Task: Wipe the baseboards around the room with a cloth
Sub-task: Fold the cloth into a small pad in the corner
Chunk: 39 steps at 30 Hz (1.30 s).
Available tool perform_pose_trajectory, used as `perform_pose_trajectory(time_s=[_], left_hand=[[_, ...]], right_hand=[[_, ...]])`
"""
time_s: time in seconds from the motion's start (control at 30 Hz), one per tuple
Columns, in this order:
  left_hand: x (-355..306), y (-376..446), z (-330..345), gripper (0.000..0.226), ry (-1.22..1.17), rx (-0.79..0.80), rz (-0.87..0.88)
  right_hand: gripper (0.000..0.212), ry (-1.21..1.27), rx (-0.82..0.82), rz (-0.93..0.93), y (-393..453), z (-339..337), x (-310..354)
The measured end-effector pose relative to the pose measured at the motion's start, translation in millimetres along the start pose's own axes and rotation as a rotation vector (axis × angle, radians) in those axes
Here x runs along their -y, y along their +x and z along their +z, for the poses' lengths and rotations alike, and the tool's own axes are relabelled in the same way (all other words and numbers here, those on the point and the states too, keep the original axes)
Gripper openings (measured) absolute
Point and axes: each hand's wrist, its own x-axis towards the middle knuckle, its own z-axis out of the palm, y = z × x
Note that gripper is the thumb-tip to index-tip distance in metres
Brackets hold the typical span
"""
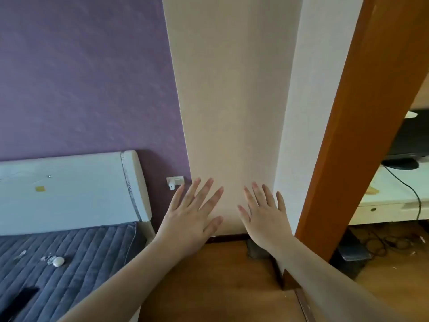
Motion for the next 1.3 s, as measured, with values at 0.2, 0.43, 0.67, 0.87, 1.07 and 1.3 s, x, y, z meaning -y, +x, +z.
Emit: perform_pose_trajectory(time_s=[0.2,0.43,0.67,0.87,1.07,1.3], left_hand=[[50,39,54,0.065,0.03,0.066,-0.057],[92,101,135,0.063,-0.027,0.093,-0.063],[97,159,200,0.067,-0.098,0.186,0.01],[81,215,251,0.067,-0.122,0.229,0.028],[70,269,310,0.067,-0.081,0.274,-0.022],[61,302,399,0.065,-0.065,0.327,-0.01]], right_hand=[[0.071,-0.027,-0.007,-0.017,62,61,11],[0.062,-0.06,0.014,0.003,116,117,3],[0.064,-0.096,0.116,0.119,146,156,-37],[0.064,-0.075,0.198,0.165,185,194,-87],[0.063,-0.058,0.294,0.097,238,248,-141],[0.066,-0.011,0.329,0.123,281,329,-182]])
